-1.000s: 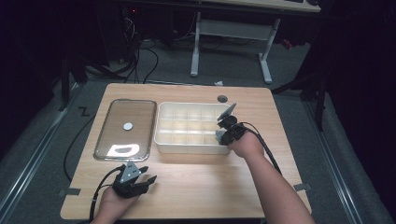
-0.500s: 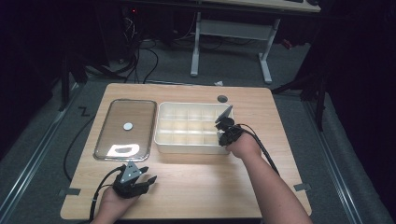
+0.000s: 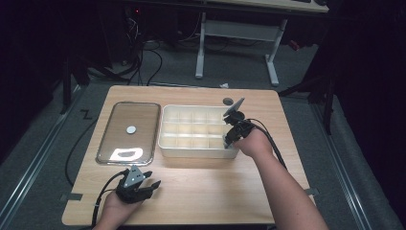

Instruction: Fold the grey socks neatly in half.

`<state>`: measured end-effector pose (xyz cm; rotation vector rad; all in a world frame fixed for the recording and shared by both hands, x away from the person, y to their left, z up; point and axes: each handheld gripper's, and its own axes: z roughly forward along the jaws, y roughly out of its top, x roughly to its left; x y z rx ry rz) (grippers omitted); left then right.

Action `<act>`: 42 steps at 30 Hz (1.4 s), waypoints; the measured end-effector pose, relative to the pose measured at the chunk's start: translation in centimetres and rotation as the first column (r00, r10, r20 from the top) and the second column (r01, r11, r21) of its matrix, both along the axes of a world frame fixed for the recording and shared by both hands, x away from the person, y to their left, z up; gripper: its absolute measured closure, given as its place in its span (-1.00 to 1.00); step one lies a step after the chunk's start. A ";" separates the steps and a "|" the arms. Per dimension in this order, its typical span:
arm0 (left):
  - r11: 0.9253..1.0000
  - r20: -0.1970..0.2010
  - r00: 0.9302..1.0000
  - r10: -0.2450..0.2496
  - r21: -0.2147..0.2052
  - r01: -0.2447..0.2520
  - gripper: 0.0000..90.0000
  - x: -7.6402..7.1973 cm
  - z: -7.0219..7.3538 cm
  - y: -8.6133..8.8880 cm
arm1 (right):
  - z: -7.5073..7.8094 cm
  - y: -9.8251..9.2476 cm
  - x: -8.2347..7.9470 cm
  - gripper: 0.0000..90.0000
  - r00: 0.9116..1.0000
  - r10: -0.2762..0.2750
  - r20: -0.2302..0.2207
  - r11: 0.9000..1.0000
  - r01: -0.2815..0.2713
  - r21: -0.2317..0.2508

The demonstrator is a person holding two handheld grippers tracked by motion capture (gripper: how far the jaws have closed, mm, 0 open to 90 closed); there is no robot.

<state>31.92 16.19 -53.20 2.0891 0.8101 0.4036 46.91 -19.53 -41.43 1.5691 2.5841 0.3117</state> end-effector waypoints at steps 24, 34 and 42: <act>1.000 0.003 1.000 0.015 -0.016 -0.015 0.07 -0.1 0.3 0.4 | -4.5 0.9 1.5 0.98 0.997 -0.006 -0.079 0.997 0.000 -0.076; 1.000 0.017 1.000 0.026 -0.010 -0.026 0.03 -0.1 0.3 0.4 | -4.2 0.8 1.3 0.83 0.997 -0.023 -0.078 0.998 0.018 -0.067; 1.000 0.026 0.999 0.021 -0.010 -0.021 0.01 -0.2 0.4 0.3 | -3.0 -0.3 0.7 0.55 0.998 -0.034 -0.053 0.998 0.031 -0.051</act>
